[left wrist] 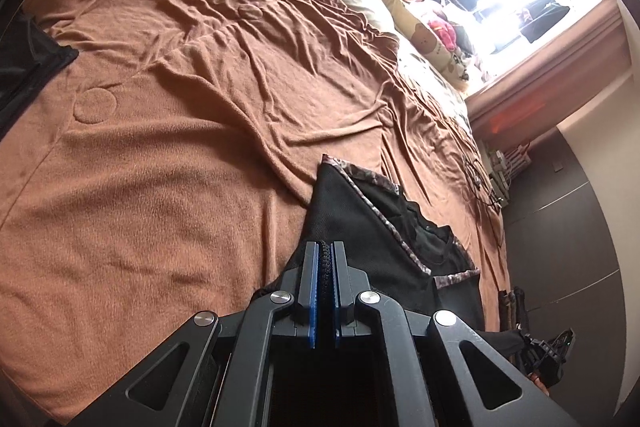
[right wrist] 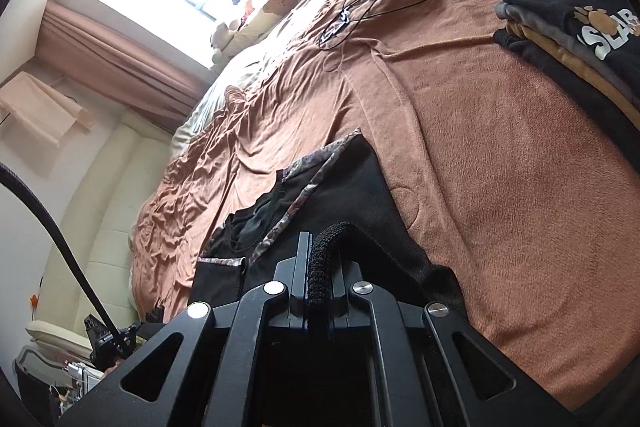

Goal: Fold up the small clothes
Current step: 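Lift the hem with both tools and fold it over toward the collar, then lay the folded hem on the shirt and open both tools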

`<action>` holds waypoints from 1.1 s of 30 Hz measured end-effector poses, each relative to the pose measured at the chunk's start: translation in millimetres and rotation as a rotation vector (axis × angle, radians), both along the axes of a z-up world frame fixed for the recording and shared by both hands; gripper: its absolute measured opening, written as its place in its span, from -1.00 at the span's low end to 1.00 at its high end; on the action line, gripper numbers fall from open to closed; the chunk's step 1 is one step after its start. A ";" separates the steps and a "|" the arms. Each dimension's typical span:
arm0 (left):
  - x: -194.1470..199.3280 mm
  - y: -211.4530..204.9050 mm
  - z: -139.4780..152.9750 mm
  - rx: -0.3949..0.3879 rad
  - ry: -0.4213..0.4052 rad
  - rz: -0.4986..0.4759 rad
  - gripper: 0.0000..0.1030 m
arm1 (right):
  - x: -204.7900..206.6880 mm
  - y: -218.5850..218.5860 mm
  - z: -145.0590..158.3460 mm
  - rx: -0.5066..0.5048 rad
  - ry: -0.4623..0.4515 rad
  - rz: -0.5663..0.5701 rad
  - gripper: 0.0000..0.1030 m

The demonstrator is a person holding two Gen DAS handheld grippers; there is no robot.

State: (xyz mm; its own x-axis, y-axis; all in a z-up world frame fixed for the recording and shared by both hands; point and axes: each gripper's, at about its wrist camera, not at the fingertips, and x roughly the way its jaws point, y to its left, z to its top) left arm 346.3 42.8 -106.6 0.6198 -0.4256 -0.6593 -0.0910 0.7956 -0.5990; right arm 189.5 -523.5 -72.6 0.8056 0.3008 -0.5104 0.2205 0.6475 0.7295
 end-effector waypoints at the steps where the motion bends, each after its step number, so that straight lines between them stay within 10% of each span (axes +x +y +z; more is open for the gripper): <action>1: 8.1 -1.5 -2.4 0.005 0.009 0.000 -0.89 | 6.2 -1.1 -1.8 0.004 0.010 -0.001 -0.95; 14: 92.7 -18.1 -42.6 0.082 0.112 0.023 -0.87 | 82.8 -10.9 -25.4 -0.008 0.148 -0.025 -0.87; 17: 103.1 -17.9 -46.8 0.167 0.138 0.047 -0.70 | 92.2 -14.0 -19.6 -0.040 0.175 -0.057 -0.44; 19: 104.0 -16.6 -50.0 0.139 0.140 0.024 -0.30 | 93.9 -13.9 -10.5 -0.063 0.153 -0.065 0.31; 22: 98.0 -21.6 -47.4 0.201 0.122 -0.008 0.13 | 90.9 -9.5 -1.9 -0.119 0.146 -0.027 0.36; 33: 72.6 -33.5 -60.0 0.436 0.143 -0.210 0.28 | 90.1 25.6 -5.1 -0.394 0.233 0.178 0.36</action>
